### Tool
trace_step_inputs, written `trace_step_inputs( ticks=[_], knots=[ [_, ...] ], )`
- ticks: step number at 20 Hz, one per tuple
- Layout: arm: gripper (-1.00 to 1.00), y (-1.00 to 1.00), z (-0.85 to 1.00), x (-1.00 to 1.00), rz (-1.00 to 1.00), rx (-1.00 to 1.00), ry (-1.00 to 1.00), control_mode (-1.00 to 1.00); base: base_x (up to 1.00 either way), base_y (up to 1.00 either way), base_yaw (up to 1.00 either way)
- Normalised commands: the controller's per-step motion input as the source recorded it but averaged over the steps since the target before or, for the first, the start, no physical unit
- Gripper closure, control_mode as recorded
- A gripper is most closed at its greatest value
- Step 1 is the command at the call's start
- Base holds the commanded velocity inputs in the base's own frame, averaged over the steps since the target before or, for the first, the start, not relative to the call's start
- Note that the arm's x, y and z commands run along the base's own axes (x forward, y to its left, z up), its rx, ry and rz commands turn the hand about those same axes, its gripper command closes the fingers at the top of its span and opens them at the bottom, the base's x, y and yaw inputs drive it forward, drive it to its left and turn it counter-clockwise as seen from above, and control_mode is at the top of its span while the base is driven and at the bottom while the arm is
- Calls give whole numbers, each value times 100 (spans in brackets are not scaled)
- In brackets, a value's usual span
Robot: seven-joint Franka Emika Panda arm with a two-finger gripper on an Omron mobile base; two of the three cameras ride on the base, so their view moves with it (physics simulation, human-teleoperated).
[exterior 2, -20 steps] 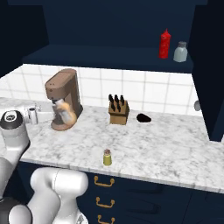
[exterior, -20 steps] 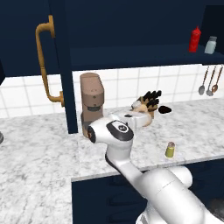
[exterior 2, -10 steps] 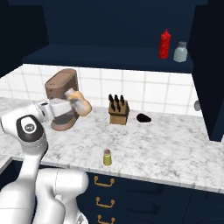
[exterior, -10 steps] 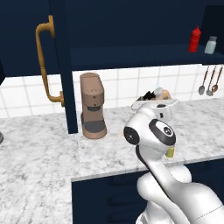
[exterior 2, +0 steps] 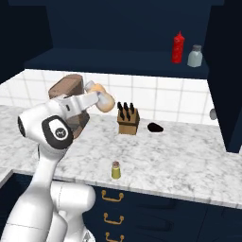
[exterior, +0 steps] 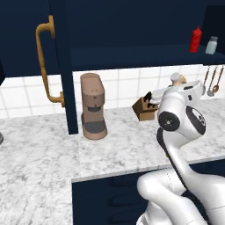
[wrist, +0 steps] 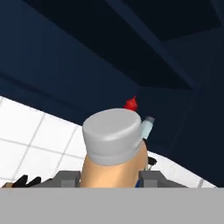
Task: Put the shaker and condiment bottle from the counter next to their counterparts in the cabinet.
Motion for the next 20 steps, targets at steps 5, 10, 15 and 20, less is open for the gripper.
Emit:
trace_step_inputs(
  ticks=[5,10,15,20],
  knots=[
    [100,-6,74,0,8,12,19,-100,0,0,0],
    [100,-35,58,0,2,42,6,-100,0,0,0],
    [100,-14,6,1,0,18,1,-100,0,0,0],
    [100,-3,0,0,0,0,-9,-100,0,0,0]
  ],
)
